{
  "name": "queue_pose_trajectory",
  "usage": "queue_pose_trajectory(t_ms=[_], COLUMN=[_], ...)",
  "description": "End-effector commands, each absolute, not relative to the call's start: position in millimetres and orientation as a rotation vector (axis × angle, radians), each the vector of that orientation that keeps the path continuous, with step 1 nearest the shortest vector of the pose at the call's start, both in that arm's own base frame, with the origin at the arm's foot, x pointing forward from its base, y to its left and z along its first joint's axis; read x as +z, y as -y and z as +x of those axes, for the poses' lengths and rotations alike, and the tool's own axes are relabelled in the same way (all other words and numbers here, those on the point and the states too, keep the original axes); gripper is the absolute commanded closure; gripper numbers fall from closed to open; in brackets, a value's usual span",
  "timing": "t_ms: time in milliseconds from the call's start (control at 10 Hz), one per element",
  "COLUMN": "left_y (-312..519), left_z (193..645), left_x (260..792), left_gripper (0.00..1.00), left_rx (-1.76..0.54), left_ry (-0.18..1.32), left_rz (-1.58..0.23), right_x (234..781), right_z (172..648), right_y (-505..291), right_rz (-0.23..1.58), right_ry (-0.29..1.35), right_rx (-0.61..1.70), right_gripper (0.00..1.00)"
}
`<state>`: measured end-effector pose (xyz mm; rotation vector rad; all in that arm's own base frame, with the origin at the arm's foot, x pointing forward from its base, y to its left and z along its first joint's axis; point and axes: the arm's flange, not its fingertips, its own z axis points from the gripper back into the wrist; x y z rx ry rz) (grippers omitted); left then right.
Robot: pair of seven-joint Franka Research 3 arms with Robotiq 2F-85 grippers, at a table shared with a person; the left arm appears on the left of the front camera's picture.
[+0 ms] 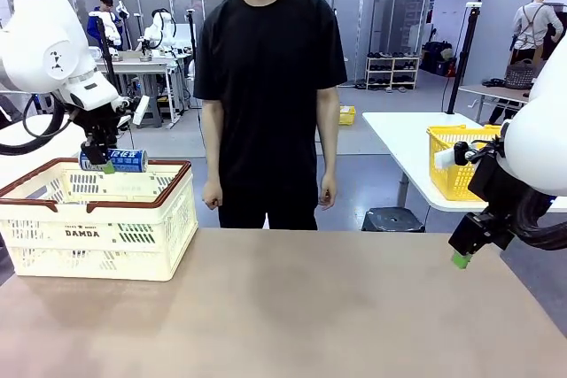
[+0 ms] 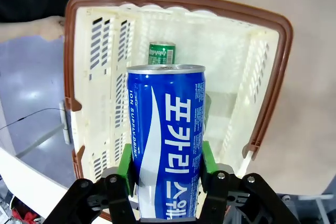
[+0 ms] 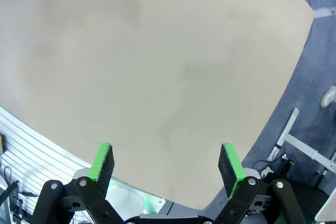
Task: Place the drinks into the Shopping basket.
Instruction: Pick up one drink and place it into the Shopping basket.
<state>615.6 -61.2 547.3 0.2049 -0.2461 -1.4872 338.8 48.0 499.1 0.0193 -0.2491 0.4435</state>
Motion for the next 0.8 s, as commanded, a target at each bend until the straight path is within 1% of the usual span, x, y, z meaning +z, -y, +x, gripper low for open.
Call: queue_pose_trajectory(t_ms=[0, 400, 700], left_y=[42.5, -16.6, -45.9], left_z=[647.3, 684.3, 706.8], left_x=[537.5, 511.3, 482.6], left_gripper=[0.43, 0.43, 0.43], left_rx=[-1.505, -1.437, -1.49], left_ry=[0.244, 0.244, 0.206], left_rz=[0.127, 0.098, 0.057], right_x=[497.2, 497.2, 497.2], right_z=[337.4, 337.4, 337.4], right_y=[-46.7, -46.7, -46.7], right_rz=[0.028, 0.028, 0.028], right_ry=[0.248, 0.248, 0.248], right_rx=[0.446, 0.446, 0.446], right_gripper=[0.0, 0.0, 0.0])
